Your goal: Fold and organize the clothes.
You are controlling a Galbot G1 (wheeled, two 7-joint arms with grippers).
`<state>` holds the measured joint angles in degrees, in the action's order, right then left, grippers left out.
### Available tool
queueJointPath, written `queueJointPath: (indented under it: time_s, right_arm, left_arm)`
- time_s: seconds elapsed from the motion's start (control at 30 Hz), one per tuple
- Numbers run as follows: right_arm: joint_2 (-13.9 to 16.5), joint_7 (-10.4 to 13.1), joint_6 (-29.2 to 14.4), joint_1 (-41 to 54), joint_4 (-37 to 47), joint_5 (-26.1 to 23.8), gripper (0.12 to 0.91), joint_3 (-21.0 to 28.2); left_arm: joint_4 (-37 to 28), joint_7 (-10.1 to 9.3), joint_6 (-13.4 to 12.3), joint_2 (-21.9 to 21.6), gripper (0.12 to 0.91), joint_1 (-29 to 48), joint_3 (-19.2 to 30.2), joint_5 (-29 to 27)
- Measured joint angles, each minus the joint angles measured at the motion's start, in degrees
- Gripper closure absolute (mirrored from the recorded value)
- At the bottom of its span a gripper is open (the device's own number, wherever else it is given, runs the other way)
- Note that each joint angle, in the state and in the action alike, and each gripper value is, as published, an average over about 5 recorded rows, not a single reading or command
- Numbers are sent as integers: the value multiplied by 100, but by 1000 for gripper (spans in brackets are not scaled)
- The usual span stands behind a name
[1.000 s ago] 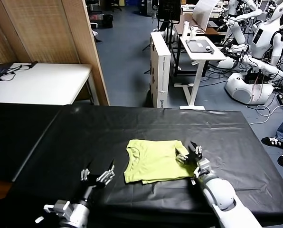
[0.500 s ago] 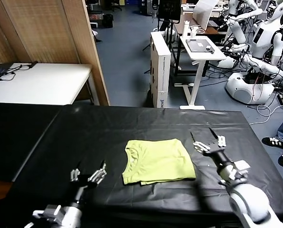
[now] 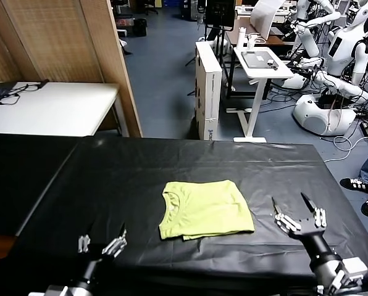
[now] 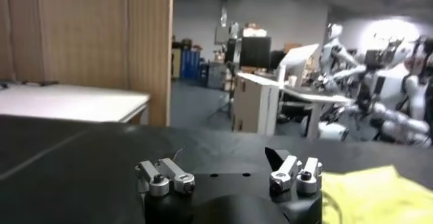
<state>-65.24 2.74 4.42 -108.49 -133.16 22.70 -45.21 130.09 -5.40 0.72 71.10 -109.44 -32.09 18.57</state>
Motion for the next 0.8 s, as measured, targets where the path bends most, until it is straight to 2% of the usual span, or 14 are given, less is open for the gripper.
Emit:
queueJointPath:
  time_s: [0.3, 0.8]
  right_arm:
    - [-182, 64, 45, -230, 40, -199, 118, 152]
    - [-332, 153, 192, -233, 89, -373, 118, 392]
  left_arm:
    - [-61, -126, 164, -47, 123, 63, 126, 80]
    - [-51, -52, 213, -52, 123, -149, 70, -40]
